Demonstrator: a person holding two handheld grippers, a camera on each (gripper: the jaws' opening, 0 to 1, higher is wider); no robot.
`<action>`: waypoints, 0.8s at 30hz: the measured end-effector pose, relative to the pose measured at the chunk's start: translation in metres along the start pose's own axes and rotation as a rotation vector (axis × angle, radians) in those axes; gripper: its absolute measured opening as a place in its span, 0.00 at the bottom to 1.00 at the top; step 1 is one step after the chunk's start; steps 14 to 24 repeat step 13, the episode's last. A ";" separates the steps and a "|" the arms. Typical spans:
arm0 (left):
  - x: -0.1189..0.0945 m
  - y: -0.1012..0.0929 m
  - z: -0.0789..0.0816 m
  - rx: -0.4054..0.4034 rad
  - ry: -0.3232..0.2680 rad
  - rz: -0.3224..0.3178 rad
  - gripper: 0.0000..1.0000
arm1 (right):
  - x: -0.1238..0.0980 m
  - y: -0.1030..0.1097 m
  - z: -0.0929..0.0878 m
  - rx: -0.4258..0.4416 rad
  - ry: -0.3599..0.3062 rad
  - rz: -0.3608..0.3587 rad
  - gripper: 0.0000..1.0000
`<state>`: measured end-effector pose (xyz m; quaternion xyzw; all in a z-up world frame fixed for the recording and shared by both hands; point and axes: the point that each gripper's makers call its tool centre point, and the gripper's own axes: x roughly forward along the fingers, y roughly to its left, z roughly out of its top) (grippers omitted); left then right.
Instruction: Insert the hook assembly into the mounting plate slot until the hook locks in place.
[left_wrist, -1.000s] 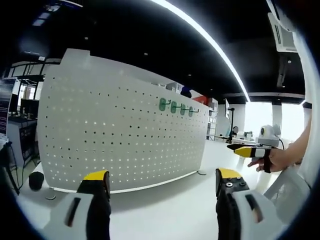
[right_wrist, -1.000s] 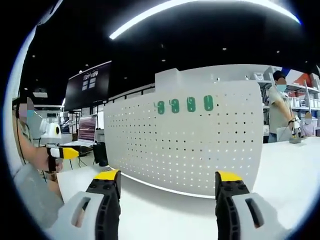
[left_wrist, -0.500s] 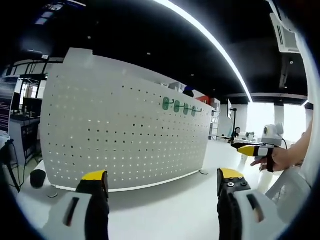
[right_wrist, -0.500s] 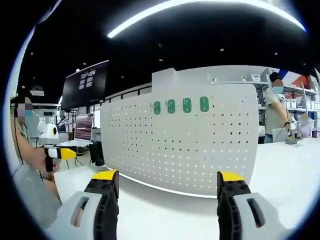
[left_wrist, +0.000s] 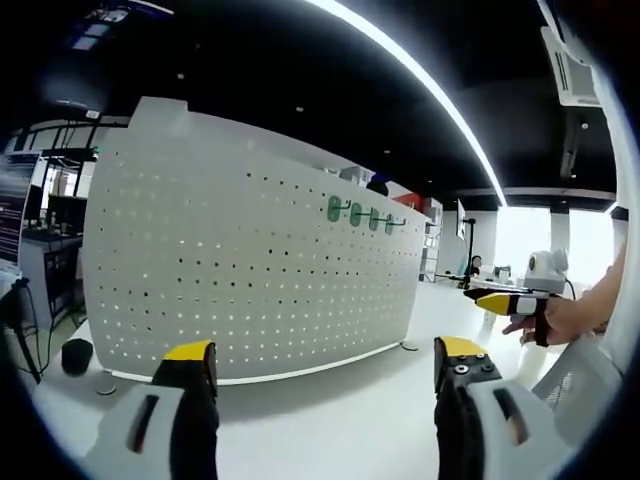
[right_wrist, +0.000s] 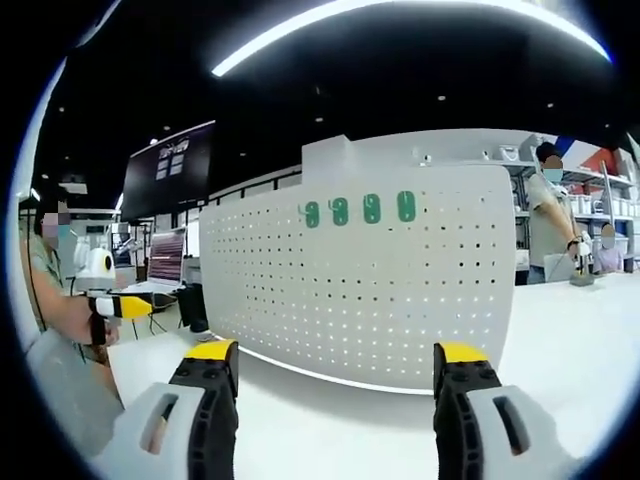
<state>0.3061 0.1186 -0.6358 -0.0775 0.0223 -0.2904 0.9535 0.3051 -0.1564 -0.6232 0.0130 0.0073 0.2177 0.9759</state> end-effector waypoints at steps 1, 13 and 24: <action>0.000 -0.001 0.000 -0.001 0.000 -0.001 0.92 | 0.000 -0.001 0.000 -0.001 0.000 -0.002 0.78; 0.000 -0.003 0.002 0.005 -0.008 -0.006 0.90 | -0.001 -0.002 0.002 0.005 -0.011 -0.009 0.78; 0.000 -0.003 0.002 0.005 -0.008 -0.006 0.90 | -0.001 -0.002 0.002 0.005 -0.011 -0.009 0.78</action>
